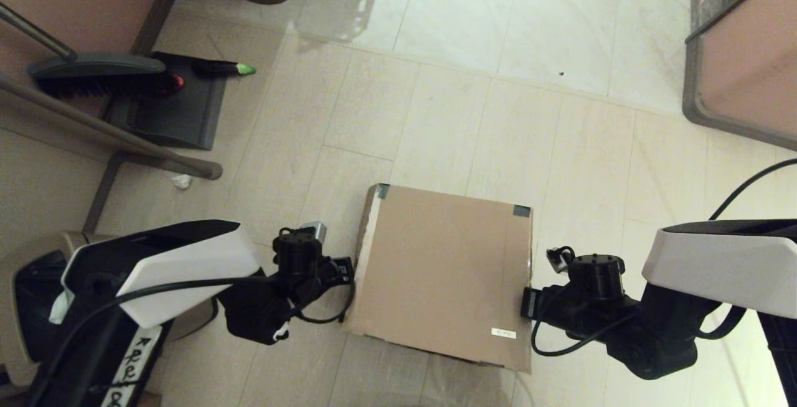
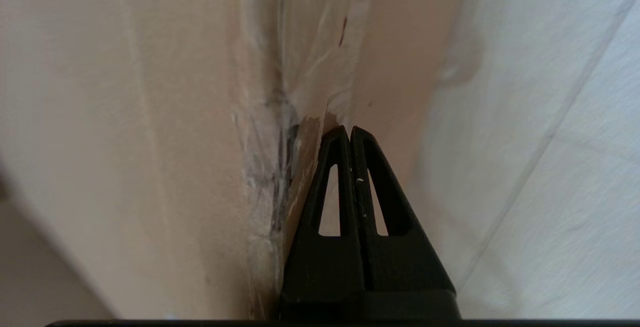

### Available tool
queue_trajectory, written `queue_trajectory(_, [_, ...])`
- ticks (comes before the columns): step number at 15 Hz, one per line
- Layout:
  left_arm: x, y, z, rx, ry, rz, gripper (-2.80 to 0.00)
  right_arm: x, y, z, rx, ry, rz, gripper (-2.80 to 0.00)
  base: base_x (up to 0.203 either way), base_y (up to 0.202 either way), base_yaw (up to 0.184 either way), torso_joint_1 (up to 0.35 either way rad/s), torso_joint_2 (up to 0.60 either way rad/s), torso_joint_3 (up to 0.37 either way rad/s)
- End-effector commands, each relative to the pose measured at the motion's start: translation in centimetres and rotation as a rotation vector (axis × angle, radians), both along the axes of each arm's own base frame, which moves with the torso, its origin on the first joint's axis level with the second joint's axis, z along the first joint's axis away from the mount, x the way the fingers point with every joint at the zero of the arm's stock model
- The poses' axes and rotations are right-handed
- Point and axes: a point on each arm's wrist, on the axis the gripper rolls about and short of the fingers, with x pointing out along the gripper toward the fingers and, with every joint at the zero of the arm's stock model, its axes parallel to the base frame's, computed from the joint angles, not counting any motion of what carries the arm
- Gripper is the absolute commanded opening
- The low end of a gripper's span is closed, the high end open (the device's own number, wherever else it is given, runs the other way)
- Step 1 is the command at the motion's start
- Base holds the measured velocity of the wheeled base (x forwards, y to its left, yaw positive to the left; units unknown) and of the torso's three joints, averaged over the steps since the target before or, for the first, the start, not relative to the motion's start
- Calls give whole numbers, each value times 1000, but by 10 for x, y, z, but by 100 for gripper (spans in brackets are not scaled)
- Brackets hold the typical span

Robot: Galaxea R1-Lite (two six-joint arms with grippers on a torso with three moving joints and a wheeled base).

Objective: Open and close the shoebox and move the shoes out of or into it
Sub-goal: Open the shoe box

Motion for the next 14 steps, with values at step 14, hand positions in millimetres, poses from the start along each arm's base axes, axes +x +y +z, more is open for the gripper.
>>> queue_trajectory(14, [-30, 12, 57, -16, -48, 48, -280, -53, -28, 13, 134, 154, -43, -280, 0, 0, 0, 0, 0, 0])
